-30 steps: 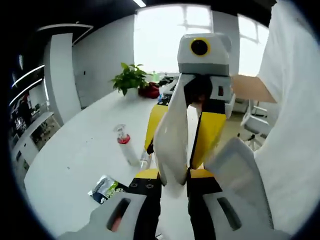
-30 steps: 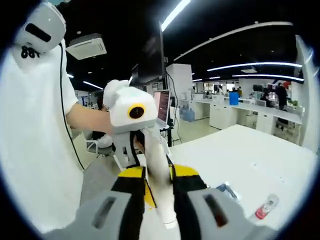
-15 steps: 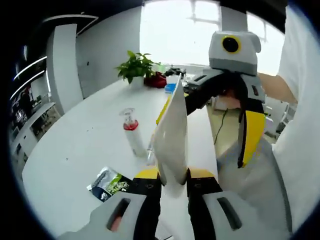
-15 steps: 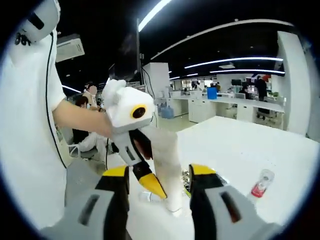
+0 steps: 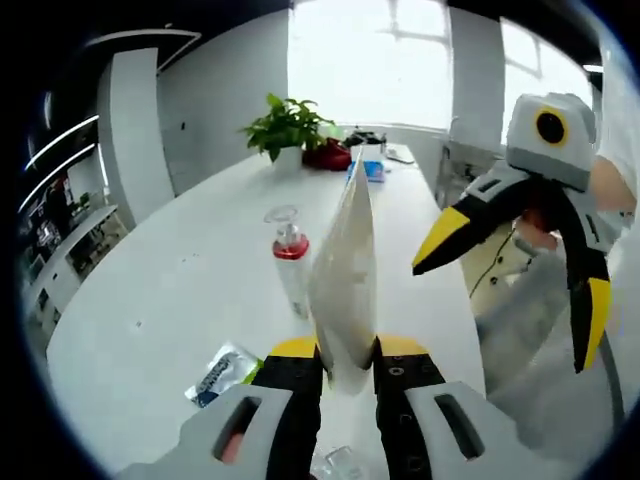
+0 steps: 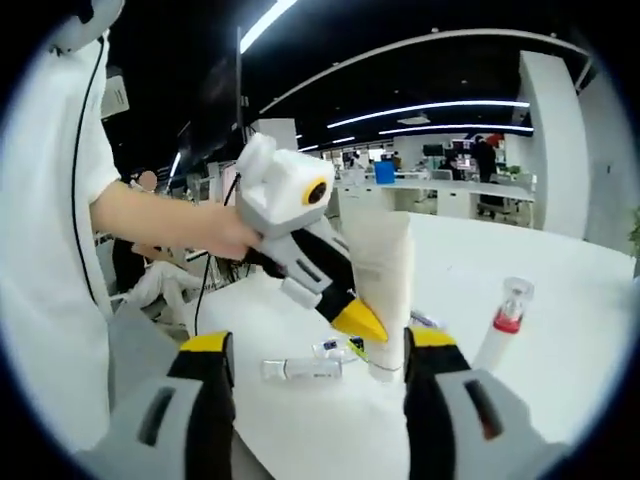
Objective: Arrange the skincare products in the storage area until every visible bottle or jar stands upright without overlapping.
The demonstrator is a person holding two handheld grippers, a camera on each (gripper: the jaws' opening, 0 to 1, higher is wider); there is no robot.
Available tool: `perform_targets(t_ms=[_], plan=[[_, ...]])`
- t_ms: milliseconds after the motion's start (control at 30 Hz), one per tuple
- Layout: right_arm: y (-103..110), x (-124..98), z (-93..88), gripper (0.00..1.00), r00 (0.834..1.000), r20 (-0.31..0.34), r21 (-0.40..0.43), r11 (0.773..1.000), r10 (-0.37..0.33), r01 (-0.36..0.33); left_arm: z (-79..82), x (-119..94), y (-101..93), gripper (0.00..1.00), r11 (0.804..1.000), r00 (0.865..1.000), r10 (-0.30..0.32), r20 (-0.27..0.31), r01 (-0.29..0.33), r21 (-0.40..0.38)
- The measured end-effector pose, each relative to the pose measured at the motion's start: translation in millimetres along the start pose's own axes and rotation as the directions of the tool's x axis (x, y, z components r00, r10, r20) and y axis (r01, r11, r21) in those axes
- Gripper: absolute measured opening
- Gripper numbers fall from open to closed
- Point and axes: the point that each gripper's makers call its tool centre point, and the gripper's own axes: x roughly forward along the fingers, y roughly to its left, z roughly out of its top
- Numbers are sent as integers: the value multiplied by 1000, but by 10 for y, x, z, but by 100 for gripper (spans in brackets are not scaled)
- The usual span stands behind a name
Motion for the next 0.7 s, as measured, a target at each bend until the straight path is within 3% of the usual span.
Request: perform_targets(t_ms=[367, 700], plan=[[-134, -48, -187, 85, 996, -20, 56, 995, -82, 83, 73, 308, 293, 15, 1000, 1000, 8, -4, -8, 17], [-224, -159, -402, 90, 988, -56, 86, 985, -146, 150, 54, 588, 437, 15, 999, 999, -8, -33, 9, 45]])
